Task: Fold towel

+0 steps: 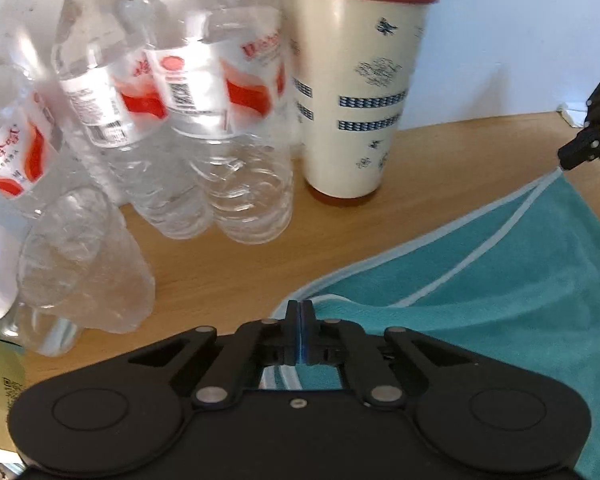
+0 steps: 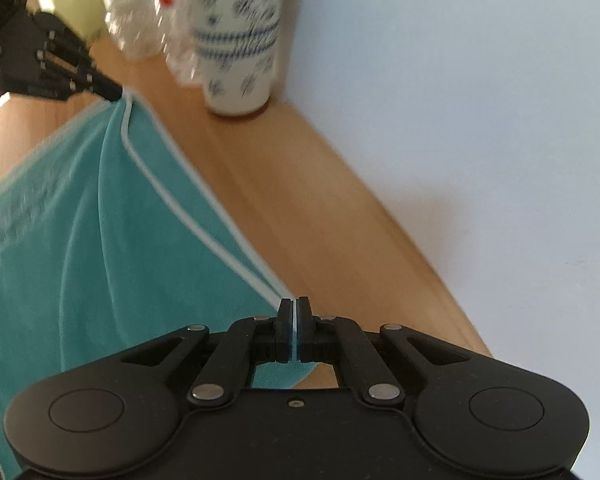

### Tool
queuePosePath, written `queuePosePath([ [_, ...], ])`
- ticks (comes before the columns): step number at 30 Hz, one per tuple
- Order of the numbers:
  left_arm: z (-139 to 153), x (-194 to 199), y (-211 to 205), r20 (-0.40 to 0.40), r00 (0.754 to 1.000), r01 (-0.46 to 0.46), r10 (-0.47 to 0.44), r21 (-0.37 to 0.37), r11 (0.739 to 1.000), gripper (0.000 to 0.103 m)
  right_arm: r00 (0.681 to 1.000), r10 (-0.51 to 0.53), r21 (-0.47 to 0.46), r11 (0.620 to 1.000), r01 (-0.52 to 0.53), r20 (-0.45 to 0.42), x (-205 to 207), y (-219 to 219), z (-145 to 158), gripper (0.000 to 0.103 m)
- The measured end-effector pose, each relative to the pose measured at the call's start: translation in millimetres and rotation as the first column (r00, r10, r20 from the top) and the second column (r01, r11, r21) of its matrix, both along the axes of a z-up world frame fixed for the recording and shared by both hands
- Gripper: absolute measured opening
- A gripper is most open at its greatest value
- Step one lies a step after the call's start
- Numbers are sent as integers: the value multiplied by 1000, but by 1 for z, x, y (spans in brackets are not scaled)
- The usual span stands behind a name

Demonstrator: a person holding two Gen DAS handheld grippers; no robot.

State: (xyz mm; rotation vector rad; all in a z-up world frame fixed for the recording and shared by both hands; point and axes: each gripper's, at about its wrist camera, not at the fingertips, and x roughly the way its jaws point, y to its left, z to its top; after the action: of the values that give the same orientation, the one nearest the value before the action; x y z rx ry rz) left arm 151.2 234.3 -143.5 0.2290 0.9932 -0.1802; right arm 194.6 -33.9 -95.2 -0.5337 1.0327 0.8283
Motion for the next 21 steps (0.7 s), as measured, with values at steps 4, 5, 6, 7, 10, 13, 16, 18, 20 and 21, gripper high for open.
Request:
queuePosePath([
  [4, 4, 2, 3, -32, 999, 24, -25, -35, 999, 9, 1000, 20, -31, 999, -20, 4, -2, 0, -6, 3],
  [5, 4, 2, 1, -37, 998, 42, -43, -31, 999, 12, 998, 52, -55, 997, -51, 21, -5, 2, -9, 3],
  [6, 4, 2, -2, -42, 997, 60, -61, -27, 998, 19, 996, 80, -72, 994, -79, 24, -6, 4, -12, 8],
  [7, 2, 2, -4, -50, 996, 72, -72, -12, 997, 31, 995, 100, -91, 991, -98, 8, -5, 4, -15, 12],
  [10, -4, 3, -8, -76, 993, 92, -91, 15, 996, 35, 993, 116, -127, 985, -116, -2, -2, 6, -27, 22],
  [13, -6, 5, -11, -92, 990, 106, -104, 10, 994, 30, 990, 137, -146, 979, -140, -31, -2, 9, -34, 25],
  [16, -15, 5, -21, -101, 986, 134, -130, 29, 991, 6, 987, 160, -167, 972, -163, -33, -3, 8, -36, 25],
  [18, -20, 3, -24, -104, 984, 149, -145, 35, 988, 3, 986, 150, -165, 973, -160, -74, 2, 7, -35, 8],
  [20, -21, 0, -27, -93, 984, 160, -155, 44, 986, 1, 983, 161, -168, 970, -174, -88, 3, 9, -35, 7],
  [21, -22, -2, -28, -87, 983, 164, -159, 49, 985, 1, 982, 167, -173, 969, -179, -84, 3, 10, -34, 6],
])
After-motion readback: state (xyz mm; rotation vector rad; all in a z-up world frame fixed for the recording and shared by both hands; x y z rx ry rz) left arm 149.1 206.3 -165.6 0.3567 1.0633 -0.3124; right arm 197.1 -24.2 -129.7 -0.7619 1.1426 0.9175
